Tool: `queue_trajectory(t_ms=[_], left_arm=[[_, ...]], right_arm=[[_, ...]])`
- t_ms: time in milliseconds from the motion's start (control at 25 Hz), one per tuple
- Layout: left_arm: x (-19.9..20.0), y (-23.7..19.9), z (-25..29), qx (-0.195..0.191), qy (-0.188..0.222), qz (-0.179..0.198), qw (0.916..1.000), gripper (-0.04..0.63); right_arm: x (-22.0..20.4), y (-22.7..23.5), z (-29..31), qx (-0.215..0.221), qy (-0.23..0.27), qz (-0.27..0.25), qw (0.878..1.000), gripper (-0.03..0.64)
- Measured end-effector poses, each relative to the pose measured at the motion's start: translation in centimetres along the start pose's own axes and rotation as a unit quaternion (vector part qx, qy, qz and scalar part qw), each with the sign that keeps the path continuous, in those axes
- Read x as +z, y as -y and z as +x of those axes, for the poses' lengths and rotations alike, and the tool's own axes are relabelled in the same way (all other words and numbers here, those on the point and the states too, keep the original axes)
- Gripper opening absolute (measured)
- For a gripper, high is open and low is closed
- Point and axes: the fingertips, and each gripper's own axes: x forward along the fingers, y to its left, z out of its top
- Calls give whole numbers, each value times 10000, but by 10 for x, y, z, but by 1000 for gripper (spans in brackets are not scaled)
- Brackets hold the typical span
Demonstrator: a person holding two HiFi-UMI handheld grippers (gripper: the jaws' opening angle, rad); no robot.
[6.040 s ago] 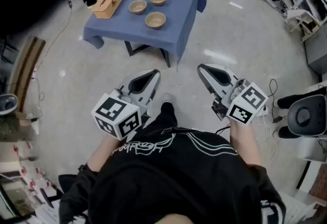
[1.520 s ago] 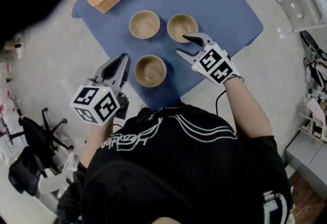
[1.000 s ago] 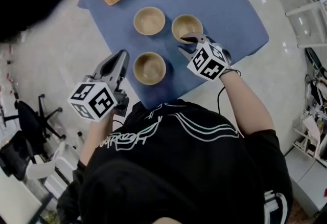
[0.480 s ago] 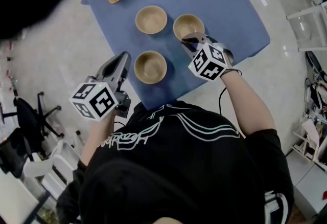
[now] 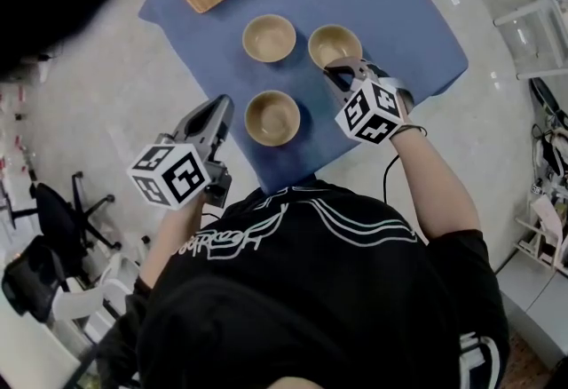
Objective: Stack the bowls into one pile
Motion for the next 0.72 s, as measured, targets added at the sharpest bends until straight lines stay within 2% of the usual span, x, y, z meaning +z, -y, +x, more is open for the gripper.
queue_trajectory(t_ms=[440,720], left_arm=[[14,3,-23,-344,-28,215,9992,28],[9,-6,-51,-428,1,230,9988,28]], right_arm=[[44,-22,-32,-337,59,73,9994,37],[72,-47,-45,-457,130,36,9989,37]])
